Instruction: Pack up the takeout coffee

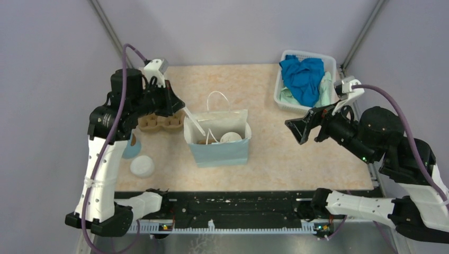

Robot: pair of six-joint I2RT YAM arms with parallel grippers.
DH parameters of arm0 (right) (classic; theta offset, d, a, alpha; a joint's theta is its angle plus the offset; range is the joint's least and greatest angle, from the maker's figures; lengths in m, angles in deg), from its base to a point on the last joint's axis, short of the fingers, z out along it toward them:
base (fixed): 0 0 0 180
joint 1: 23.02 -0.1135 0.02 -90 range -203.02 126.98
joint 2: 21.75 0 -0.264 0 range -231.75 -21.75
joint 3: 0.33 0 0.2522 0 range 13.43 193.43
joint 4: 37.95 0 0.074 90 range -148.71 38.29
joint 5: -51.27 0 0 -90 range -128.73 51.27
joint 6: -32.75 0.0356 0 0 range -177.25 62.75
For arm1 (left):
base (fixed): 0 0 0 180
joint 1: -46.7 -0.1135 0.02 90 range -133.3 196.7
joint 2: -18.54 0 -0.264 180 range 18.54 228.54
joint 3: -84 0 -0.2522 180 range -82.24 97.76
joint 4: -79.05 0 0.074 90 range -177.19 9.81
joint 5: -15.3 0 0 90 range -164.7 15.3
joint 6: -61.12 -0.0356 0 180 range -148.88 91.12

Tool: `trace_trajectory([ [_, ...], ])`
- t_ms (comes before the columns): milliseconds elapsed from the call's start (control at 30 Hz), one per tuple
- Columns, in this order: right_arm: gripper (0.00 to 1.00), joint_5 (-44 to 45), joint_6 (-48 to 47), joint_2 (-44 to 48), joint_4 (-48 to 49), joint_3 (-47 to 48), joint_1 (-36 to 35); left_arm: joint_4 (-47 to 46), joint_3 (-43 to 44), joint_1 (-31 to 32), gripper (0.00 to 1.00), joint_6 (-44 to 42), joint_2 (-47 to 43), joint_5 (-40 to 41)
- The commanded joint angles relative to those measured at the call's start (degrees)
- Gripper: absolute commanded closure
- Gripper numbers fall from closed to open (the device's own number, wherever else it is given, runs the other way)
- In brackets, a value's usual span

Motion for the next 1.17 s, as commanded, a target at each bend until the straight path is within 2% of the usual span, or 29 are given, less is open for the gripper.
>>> trace_trajectory([
  [0, 0.01, 1.94, 1.33, 0.18, 0.49, -0.47, -0.28, 0.70, 1.61, 2.03, 0.95, -1.79, 1.35, 2.91],
  [67, 0.01, 2.08, 1.46, 0.19, 0.56, -0.62, -0.26, 1.05, 1.45, 3.46, 0.93, -2.47, 1.60, 3.83],
  [100, 0.01, 2.15, 1.47, 0.13, 0.65, -0.60, -0.28, 1.16, 1.56, 4.14, 0.88, -2.93, 1.63, 4.95],
  [133, 0.01, 2.31, 1.53, 0.13, 0.74, -0.64, -0.28, 1.00, 1.66, 4.81, 0.81, -3.45, 1.59, 5.39],
  [233, 0.01, 2.63, 2.42, 0.10, 0.90, -0.28, -0.28, 0.80, 2.45, 6.51, 0.45, -4.33, 1.46, 5.96],
  [333, 0.01, 3.13, 3.21, 0.13, 1.15, 0.54, -0.29, 0.33, 3.94, 7.07, 0.27, -4.86, 0.93, 4.67],
  [467, 0.01, 4.83, 3.90, -0.01, 1.61, 2.66, -0.30, -2.46, 8.30, 7.16, 0.10, -2.98, 0.46, -0.69],
  [633, 0.01, 6.75, 4.60, -0.88, 2.22, 8.13, -0.26, -11.04, 15.65, 7.15, 0.03, 2.92, 0.82, -6.74],
  [800, 0.01, 5.81, 2.94, 0.89, 7.77, 13.36, -0.27, -33.44, 10.31, 7.12, 0.02, 10.11, -5.82, -9.21],
  [867, 0.01, 5.94, 2.31, 1.87, 10.00, 14.01, -0.27, -37.97, 9.60, 7.13, 0.01, 11.44, -7.05, -8.94],
  [1033, 0.01, 10.48, 3.42, 2.92, 10.64, 15.10, -0.22, -37.61, 12.33, 7.12, 0.01, 11.14, -5.88, -8.10],
  [1133, 0.01, 14.51, 7.18, 0.96, 5.67, 18.10, -0.19, -36.70, 13.57, 7.15, 0.01, 10.80, -5.53, -7.59],
])
